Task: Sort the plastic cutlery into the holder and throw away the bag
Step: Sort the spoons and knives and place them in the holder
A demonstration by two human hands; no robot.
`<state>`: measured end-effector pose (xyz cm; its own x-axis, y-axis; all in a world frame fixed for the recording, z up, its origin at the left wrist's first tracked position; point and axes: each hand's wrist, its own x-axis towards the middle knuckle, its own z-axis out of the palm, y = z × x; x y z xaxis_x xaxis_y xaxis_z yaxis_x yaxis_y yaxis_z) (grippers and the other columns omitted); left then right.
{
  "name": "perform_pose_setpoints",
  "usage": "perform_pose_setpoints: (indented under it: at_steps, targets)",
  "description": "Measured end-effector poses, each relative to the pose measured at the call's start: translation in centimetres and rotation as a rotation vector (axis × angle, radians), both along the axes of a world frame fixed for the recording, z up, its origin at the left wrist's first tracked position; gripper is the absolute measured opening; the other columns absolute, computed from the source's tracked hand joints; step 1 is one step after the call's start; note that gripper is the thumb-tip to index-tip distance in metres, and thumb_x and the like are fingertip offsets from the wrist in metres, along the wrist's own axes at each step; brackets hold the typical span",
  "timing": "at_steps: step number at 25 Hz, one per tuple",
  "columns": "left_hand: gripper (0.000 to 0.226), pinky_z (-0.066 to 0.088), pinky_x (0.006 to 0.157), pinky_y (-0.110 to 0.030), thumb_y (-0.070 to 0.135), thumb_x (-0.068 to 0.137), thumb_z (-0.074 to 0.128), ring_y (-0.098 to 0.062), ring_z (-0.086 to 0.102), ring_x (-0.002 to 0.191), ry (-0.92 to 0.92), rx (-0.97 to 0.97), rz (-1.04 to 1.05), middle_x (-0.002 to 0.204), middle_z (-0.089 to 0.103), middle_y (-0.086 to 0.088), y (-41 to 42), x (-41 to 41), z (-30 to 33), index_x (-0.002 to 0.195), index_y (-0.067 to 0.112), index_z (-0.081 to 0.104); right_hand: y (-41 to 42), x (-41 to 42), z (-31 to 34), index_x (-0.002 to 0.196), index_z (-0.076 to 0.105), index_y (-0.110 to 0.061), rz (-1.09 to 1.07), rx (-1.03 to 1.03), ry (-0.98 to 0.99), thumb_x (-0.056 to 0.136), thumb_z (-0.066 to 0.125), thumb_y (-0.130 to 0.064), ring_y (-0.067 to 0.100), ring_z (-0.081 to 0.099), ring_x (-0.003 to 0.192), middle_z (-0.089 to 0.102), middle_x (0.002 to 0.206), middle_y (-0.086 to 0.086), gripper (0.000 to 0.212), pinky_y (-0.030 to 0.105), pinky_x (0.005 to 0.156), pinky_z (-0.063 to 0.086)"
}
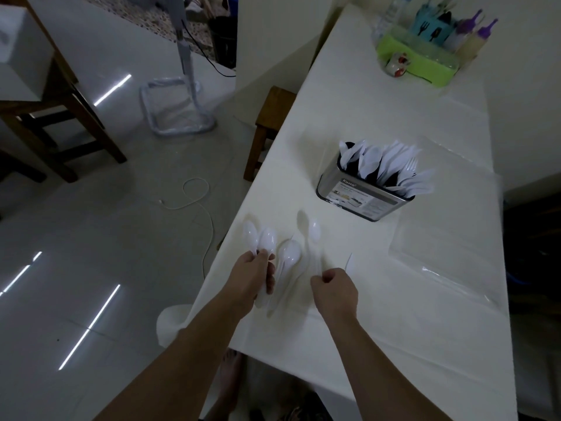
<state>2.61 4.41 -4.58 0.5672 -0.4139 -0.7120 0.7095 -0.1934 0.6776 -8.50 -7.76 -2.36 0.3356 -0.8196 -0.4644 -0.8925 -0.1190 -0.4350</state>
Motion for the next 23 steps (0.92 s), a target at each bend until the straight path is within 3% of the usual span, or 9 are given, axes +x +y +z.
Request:
perform_pose_setpoints:
  at_steps: [3,6,9,12,16,19,21,23]
  targets:
    - [0.027,0.045,0.054,-0.034,0.024,0.102,0.043,-0.020,0.053,0.055,-0.024,-0.004,-0.017,0.066,0.058,-0.006,-0.6,-0.4,0.3,0.102,0.004,0.061,1.3,-0.2,1.3,0.089,0.062,-0.021,-0.021,0.017,-0.147,0.088,0.060,-0.019,0.003,0.058,0.067,0.065,0.078,-0.009,0.003,0.013,0.051,0.038]
    - [0.035,0.046,0.057,-0.034,0.033,0.103,0.041,-0.020,0.053,0.058,-0.058,0.023,-0.009,0.067,0.056,-0.006,-1.3,-0.7,0.2,0.105,0.003,0.060,4.4,0.1,1.6,0.092,0.066,-0.019,-0.113,0.152,-0.347,0.093,0.060,-0.018,0.011,0.068,0.066,0.072,0.078,-0.005,0.006,0.029,0.064,0.056]
    - [0.046,0.049,0.062,-0.036,0.045,0.102,0.040,-0.023,0.056,0.066,-0.055,0.048,0.001,0.073,0.058,-0.008,-1.3,-0.8,0.1,0.103,0.004,0.060,7.6,0.6,1.8,0.099,0.062,-0.018,-0.257,0.348,-0.417,0.100,0.053,-0.020,0.011,0.067,0.065,0.073,0.084,0.001,0.010,0.026,0.061,0.055]
    - [0.047,0.046,0.061,-0.036,0.046,0.102,0.039,-0.019,0.052,0.059,-0.026,0.037,0.097,0.068,0.054,-0.005,-0.5,-0.5,0.0,0.111,0.004,0.058,9.3,1.0,1.7,0.102,0.059,-0.016,-0.336,0.435,-0.471,0.103,0.045,-0.021,0.014,0.064,0.069,0.071,0.088,0.005,0.014,0.026,0.061,0.052]
    - [0.043,0.048,0.065,-0.036,0.047,0.099,0.047,-0.022,0.058,0.068,-0.044,0.079,0.077,0.077,0.060,-0.009,0.5,0.2,-0.1,0.102,0.007,0.063,10.3,1.7,1.2,0.099,0.058,-0.021,-0.129,0.400,-0.370,0.104,0.044,-0.026,0.011,0.064,0.071,0.069,0.092,0.002,0.015,0.020,0.059,0.049]
    - [0.031,0.049,0.065,-0.036,0.034,0.099,0.051,-0.021,0.056,0.063,-0.082,0.089,0.020,0.072,0.060,-0.007,0.9,0.6,0.0,0.090,0.006,0.061,10.2,2.1,0.9,0.096,0.058,-0.026,0.024,0.410,-0.309,0.104,0.045,-0.030,0.009,0.067,0.071,0.070,0.089,-0.002,0.016,0.015,0.054,0.049]
    - [0.030,0.047,0.060,-0.035,0.031,0.100,0.048,-0.020,0.055,0.058,-0.099,0.079,0.019,0.064,0.060,-0.004,1.3,1.0,-0.3,0.091,0.006,0.062,9.4,2.1,0.5,0.090,0.061,-0.026,0.119,0.277,-0.244,0.103,0.043,-0.035,0.011,0.067,0.070,0.069,0.081,-0.004,0.024,0.024,0.061,0.057]
    - [0.030,0.043,0.055,-0.035,0.030,0.102,0.046,-0.020,0.051,0.052,-0.091,0.040,0.036,0.057,0.056,-0.003,1.6,1.4,-0.7,0.092,0.005,0.060,8.2,2.0,-0.2,0.091,0.064,-0.022,0.170,0.035,-0.127,0.101,0.046,-0.036,0.011,0.063,0.069,0.065,0.078,-0.007,0.024,0.029,0.063,0.055]
